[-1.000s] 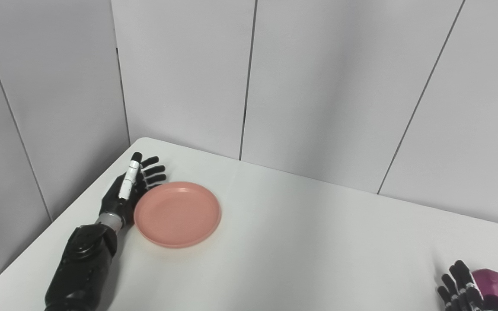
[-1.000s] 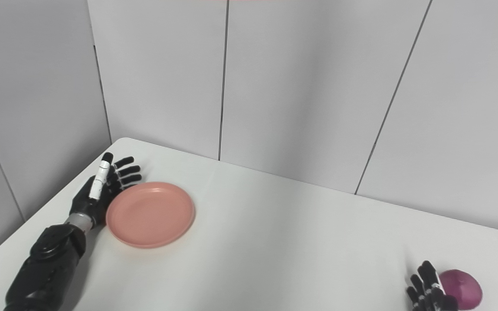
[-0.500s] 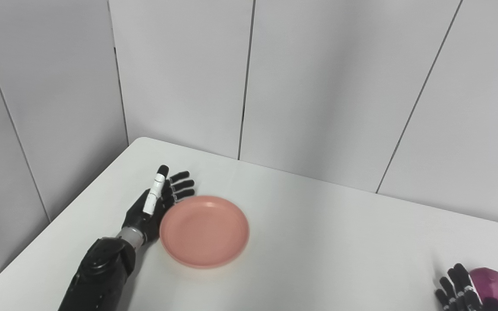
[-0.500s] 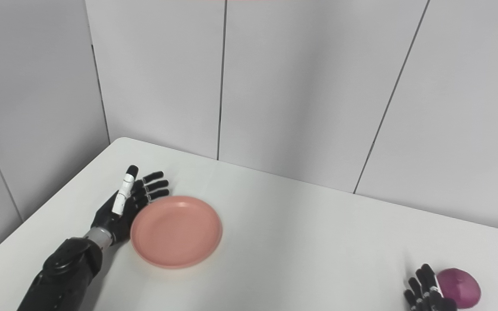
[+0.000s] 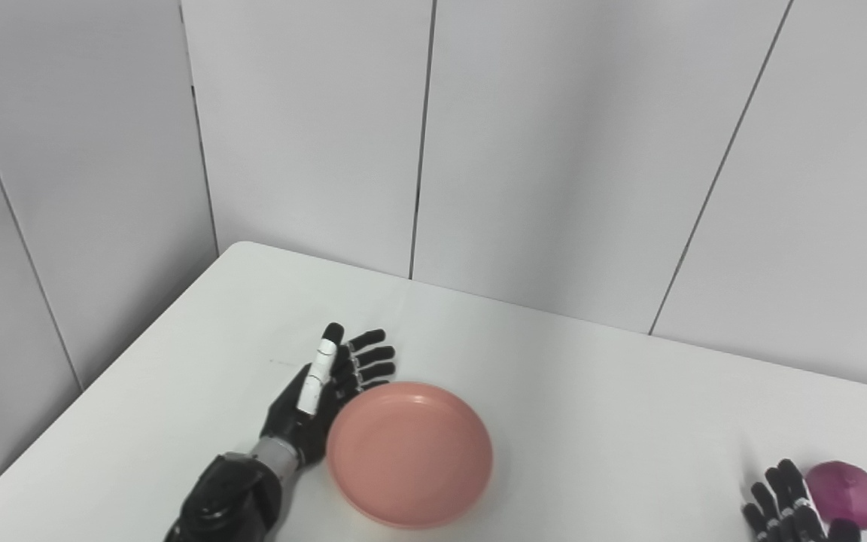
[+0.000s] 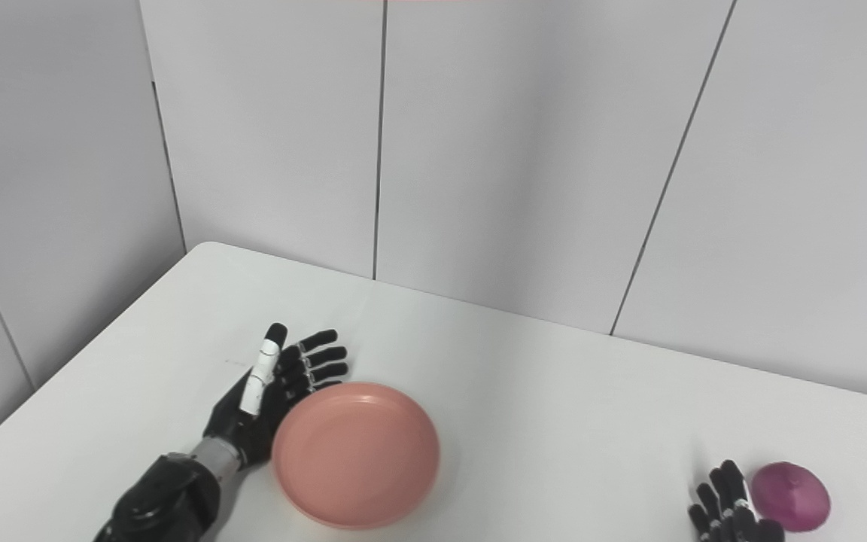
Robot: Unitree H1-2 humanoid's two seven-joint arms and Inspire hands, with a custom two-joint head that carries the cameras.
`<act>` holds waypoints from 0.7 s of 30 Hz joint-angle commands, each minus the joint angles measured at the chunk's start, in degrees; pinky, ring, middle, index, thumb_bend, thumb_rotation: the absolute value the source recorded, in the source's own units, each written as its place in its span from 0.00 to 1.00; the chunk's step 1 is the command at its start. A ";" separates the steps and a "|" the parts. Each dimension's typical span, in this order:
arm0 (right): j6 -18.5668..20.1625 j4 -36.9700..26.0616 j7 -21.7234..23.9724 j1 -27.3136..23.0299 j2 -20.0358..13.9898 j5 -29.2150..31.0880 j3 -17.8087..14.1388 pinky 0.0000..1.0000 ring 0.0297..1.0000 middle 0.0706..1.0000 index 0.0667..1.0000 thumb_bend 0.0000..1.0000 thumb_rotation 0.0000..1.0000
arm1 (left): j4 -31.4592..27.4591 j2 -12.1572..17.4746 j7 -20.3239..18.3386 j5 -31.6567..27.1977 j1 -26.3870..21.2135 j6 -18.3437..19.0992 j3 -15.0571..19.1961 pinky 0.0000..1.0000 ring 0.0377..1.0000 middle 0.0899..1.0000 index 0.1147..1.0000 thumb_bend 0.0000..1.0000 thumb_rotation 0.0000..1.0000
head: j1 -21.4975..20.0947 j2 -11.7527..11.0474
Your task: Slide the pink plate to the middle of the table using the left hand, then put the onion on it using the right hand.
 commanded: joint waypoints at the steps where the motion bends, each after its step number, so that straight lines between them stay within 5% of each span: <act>1: 2.01 2.20 -0.40 3.15 2.05 0.39 1.23 1.00 1.00 1.00 1.00 0.82 1.00 | 0.52 -2.36 1.99 2.14 1.97 0.42 -1.52 0.80 0.78 0.76 0.75 0.80 0.93 | -0.19 0.11; 11: 0.75 2.14 -0.91 3.04 3.14 1.15 1.60 1.00 1.00 1.00 1.00 0.83 0.98 | 4.16 -11.09 6.72 8.15 3.49 -6.16 -4.82 0.88 0.82 0.79 0.77 0.78 0.90 | -1.24 0.67; 21: -0.13 2.17 -2.13 3.14 4.44 -0.34 2.06 1.00 0.99 1.00 0.98 0.90 0.94 | 10.11 -15.16 8.45 9.63 1.76 -10.08 -5.13 0.91 0.83 0.80 0.79 0.78 0.90 | -6.59 2.33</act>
